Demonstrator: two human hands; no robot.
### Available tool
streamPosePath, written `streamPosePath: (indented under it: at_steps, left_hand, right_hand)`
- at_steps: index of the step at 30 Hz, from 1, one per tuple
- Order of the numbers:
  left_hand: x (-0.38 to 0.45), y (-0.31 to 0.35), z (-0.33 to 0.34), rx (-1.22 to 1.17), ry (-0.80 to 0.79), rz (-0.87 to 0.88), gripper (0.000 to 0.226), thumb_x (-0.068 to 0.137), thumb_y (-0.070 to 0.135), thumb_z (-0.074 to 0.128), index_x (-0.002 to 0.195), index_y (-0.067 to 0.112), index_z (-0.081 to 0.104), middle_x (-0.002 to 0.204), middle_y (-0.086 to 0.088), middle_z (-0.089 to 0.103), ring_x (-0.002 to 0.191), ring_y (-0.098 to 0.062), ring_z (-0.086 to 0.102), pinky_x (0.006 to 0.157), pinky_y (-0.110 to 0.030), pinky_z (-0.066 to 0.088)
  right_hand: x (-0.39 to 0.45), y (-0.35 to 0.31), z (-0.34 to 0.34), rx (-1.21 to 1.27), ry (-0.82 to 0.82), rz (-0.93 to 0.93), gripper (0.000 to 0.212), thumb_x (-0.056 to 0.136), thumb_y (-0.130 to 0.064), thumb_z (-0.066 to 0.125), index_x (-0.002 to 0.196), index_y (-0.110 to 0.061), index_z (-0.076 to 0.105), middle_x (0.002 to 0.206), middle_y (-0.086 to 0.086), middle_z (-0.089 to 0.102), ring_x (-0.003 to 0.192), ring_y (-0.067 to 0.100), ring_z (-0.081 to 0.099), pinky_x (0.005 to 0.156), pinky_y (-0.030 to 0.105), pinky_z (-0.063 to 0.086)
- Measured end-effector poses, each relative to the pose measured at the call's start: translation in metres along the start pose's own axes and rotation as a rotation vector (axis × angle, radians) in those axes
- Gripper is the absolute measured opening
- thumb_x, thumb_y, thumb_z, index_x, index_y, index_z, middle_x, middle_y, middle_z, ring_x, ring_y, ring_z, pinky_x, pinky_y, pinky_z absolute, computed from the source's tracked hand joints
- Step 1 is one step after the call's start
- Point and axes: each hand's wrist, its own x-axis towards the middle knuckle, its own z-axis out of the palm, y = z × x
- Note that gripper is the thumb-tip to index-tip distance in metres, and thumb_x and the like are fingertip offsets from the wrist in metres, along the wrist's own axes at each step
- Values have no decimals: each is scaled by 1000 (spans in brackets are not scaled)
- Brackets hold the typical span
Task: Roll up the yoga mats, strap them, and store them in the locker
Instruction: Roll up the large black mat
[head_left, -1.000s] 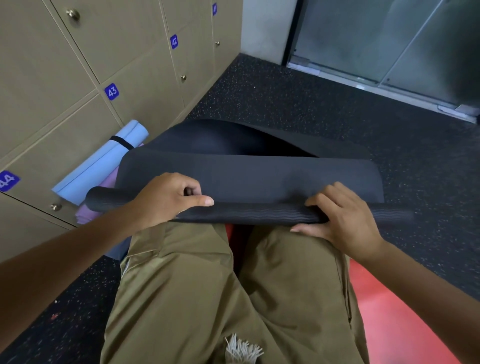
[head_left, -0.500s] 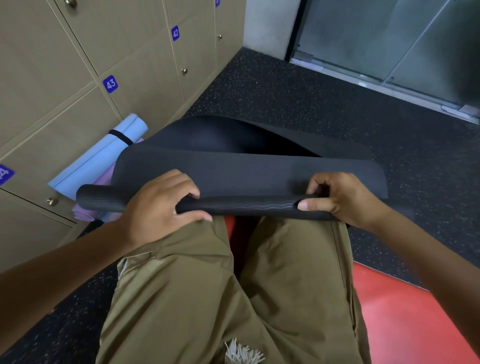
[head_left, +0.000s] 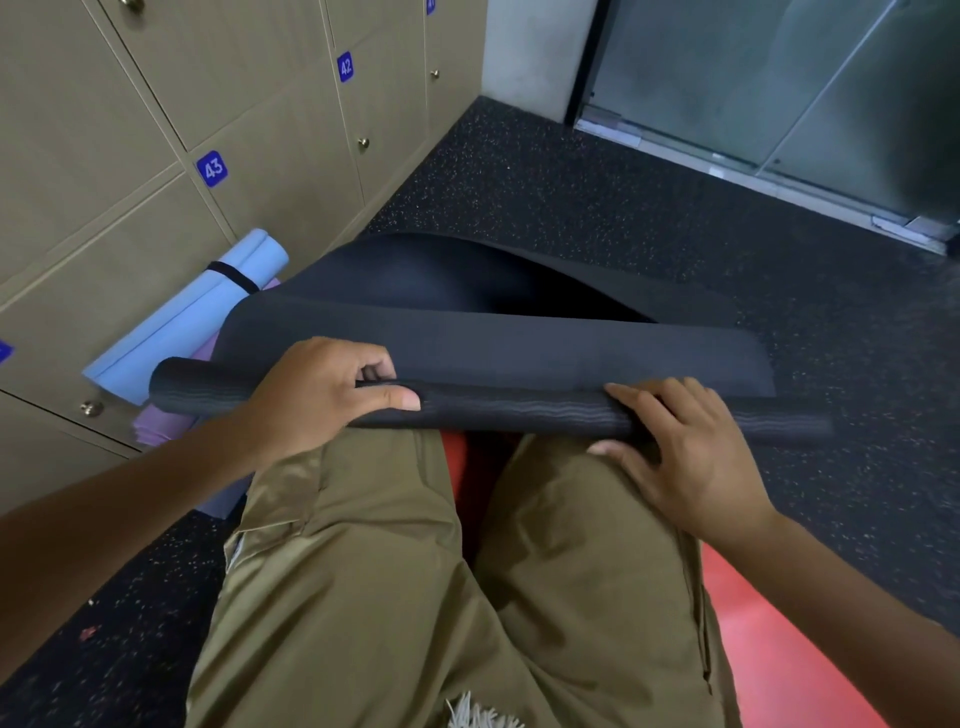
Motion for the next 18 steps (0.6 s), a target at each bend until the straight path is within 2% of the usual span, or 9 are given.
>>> streamPosePath:
  at_steps: [3, 5, 7, 9, 11, 14, 16, 18]
  left_hand:
    - [13, 0, -7, -70, -65, -31, 47, 69, 68, 70, 67, 21, 69, 61, -3, 63, 56, -23, 54, 59, -36, 41]
    - [17, -2, -6, -141, -21, -16, 44, 71, 64, 76, 68, 21, 69, 63, -3, 63, 56, -21, 53, 58, -36, 42]
    - [15, -4, -2, -162, 64, 61, 35, 76, 58, 82, 74, 25, 69, 71, 2, 66, 65, -14, 59, 64, -38, 49]
    - [13, -7, 3, -75, 139, 177, 32, 79, 56, 76, 84, 25, 68, 84, 9, 66, 82, -15, 62, 75, -33, 49]
    - [10, -8, 8, 52, 208, 262, 30, 87, 50, 68, 85, 21, 68, 87, 11, 63, 83, -13, 58, 76, -30, 45]
    - [2, -5, 17, 244, 337, 313, 34, 97, 45, 59, 86, 16, 72, 88, 8, 67, 83, -19, 60, 74, -30, 45]
    - [-4, -5, 22, 324, 370, 355, 40, 95, 50, 62, 92, 12, 74, 93, 4, 70, 87, -21, 62, 78, -31, 48]
    - [-9, -5, 25, 371, 359, 375, 51, 88, 58, 69, 99, 9, 75, 99, 0, 71, 92, -22, 62, 83, -32, 50]
  right_hand:
    - [10, 5, 3, 52, -20, 16, 58, 96, -59, 54, 120, -9, 71, 104, 5, 67, 91, 30, 59, 79, 42, 45]
    - [17, 8, 3, 88, -55, 25, 57, 97, -60, 49, 117, -12, 71, 102, 2, 66, 92, 27, 58, 80, 39, 42]
    - [22, 12, 1, 120, -91, 41, 56, 98, -62, 46, 114, -14, 71, 100, -2, 63, 92, 23, 56, 79, 34, 37]
    - [26, 15, 0, 160, -131, 69, 56, 97, -64, 44, 112, -18, 70, 99, -6, 60, 92, 19, 54, 79, 31, 34]
    - [31, 16, -1, 195, -164, 95, 54, 96, -66, 43, 110, -21, 69, 98, -11, 56, 92, 15, 52, 78, 31, 34]
    - [38, 20, -4, 286, -208, 138, 48, 93, -67, 46, 105, -27, 69, 99, -17, 50, 95, 8, 48, 78, 26, 38]
    - [43, 24, -6, 364, -262, 186, 40, 89, -71, 46, 99, -37, 65, 100, -19, 50, 100, 5, 48, 82, 20, 39]
    - [48, 29, -6, 415, -323, 208, 38, 86, -73, 46, 96, -41, 62, 99, -18, 54, 102, 6, 49, 87, 26, 43]
